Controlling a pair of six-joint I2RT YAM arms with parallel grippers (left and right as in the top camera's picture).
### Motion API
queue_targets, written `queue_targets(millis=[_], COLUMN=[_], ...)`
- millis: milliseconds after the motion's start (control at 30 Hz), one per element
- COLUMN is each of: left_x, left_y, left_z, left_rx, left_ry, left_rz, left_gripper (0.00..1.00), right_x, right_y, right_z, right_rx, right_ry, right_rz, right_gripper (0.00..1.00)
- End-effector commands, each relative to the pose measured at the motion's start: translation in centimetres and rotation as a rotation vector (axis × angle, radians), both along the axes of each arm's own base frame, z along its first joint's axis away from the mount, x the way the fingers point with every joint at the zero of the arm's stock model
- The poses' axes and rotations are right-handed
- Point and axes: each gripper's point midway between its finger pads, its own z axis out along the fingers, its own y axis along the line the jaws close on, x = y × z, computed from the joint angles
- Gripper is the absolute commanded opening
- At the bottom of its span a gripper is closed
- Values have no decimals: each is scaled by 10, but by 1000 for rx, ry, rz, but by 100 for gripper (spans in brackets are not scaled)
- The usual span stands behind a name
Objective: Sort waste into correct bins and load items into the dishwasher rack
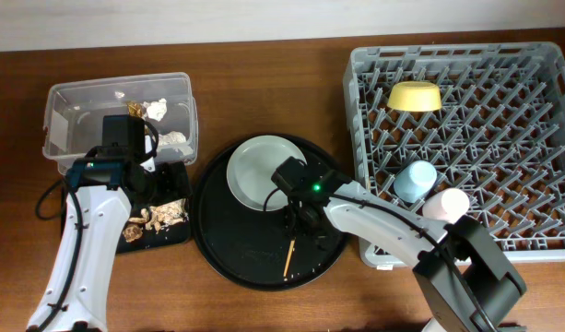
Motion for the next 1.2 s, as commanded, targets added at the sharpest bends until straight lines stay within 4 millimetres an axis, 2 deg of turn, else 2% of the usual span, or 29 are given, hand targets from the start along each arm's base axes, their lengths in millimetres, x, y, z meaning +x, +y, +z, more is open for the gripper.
queue_targets(millis=[0, 133, 233, 333, 467, 533, 567, 600, 633, 700, 733, 800, 900, 967, 1033, 1133, 1167], left_x=[1, 1, 1, 1, 1, 1, 1, 1, 1, 1, 1, 1, 0, 0, 0, 0, 0], left_y=[0, 0, 0, 0, 0, 0, 0, 0, 0, 0, 0, 0, 0, 0, 0, 0, 0], left_z=[5, 5, 5, 5, 5, 5, 5, 5, 5, 5, 5, 5, 5, 5, 5, 5, 5], left_rx=[-6, -6, -6, -6, -6, -6, -6, -6, -6, -6, -6, -6, -6, -6, -6, -6, -6], left_ry=[-19, -20, -20, -20, -20, -20, -20, -20, -20, -20, -20, -19, -18, -16, -16, -16, -17], left_rz=[12, 12, 12, 12, 12, 12, 12, 12, 12, 12, 12, 12, 10, 11, 11, 11, 11], left_gripper=[99, 99, 99, 99, 99, 99, 99, 99, 99, 99, 99, 99, 99, 99, 99, 99, 99], right_x=[3, 8, 9, 8, -2, -2, -3, -3, -3, -4, -5, -5, 1, 16, 39, 70, 75], right_y=[-4, -4, -4, -7, -27, -26, -26, -26, -26, -24, -22, -21, -18, -9, -11, -53, -71], right_z=[-1, -4, -20, -27, -27, -27, -27, -27, -27, -27, -27, -27, -23, 1, 46, 122, 137], right_rx=[-20, -28, -50, -70, -158, -156, -153, -151, -151, -145, -133, -129, -111, -80, -46, -34, -51], right_ry=[-24, -45, -24, -14, 15, 17, 21, 22, 23, 29, 37, 38, 26, -21, -91, -183, -184], right_rz=[-21, -23, -23, -23, -108, -127, -126, -127, -126, -126, -126, -126, -131, -134, -98, -40, -20], right_gripper=[72, 71, 71, 70, 69, 59, 43, 38, 27, 22, 13, 4, 4, 4, 4, 4, 4])
